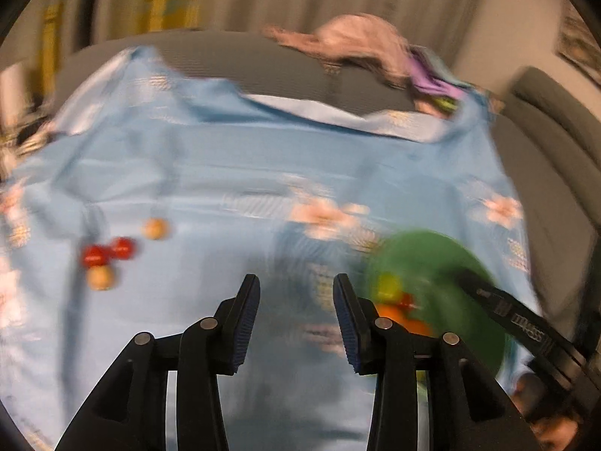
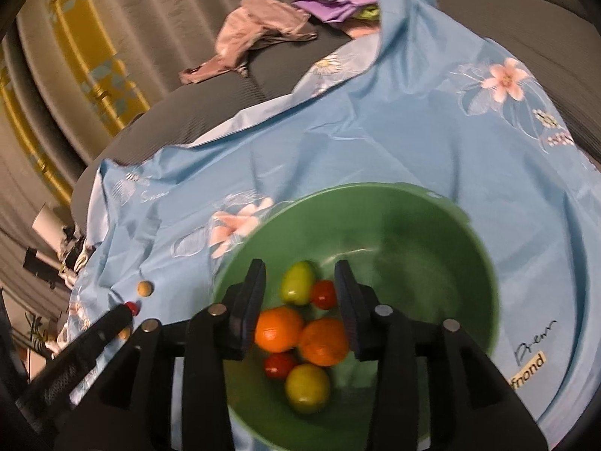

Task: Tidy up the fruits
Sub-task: 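Move both tools back to the remaining cherry tomatoes, then grasp a yellow cherry tomato with the left tool while the right tool grasps another, then carry the yellow cherry tomatoes into the green bowl with both tools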

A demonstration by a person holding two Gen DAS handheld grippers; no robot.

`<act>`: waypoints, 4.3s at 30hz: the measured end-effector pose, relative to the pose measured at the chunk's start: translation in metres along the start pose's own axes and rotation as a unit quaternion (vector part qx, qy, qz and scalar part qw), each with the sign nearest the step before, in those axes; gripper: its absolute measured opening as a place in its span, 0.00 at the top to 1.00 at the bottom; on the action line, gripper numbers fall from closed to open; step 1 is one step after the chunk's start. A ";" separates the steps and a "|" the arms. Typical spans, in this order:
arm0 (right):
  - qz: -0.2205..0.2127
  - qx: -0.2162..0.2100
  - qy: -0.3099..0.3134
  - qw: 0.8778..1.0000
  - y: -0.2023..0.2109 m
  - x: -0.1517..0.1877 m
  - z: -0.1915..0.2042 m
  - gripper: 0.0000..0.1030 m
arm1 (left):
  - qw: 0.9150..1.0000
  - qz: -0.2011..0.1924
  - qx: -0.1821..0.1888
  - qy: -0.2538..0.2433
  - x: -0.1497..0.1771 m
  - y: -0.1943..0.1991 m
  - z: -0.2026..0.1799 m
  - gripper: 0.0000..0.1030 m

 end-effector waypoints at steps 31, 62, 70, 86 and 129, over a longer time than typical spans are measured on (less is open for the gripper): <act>0.182 -0.098 0.187 0.960 -0.157 0.007 0.232 0.66 | 0.986 0.064 -0.037 0.147 0.000 -0.059 0.172 0.60; 0.131 -0.117 0.154 0.972 -0.089 0.024 0.205 0.73 | 0.992 -0.010 -0.031 0.121 -0.003 -0.007 0.150 0.73; 0.086 -0.092 0.134 0.983 -0.051 0.051 0.164 0.73 | 0.994 -0.051 -0.009 0.091 -0.002 0.023 0.123 0.73; 0.008 -0.092 0.128 0.988 -0.002 0.043 0.134 0.73 | 0.994 -0.093 0.038 0.038 0.004 0.062 0.072 0.73; -0.018 0.003 -0.022 1.000 0.016 0.007 -0.030 0.73 | 0.987 0.009 0.093 -0.133 0.014 -0.009 -0.110 0.73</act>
Point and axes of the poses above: each gripper's, at about its wrist camera, not at the fingertips, and y roughly against the way its jaws point, z to its left, x to its underside, the point moved 5 cm from there along -y, roughly the way its jaws point, and after that the axes turned 12 degrees about z, right-handed, at the moved point
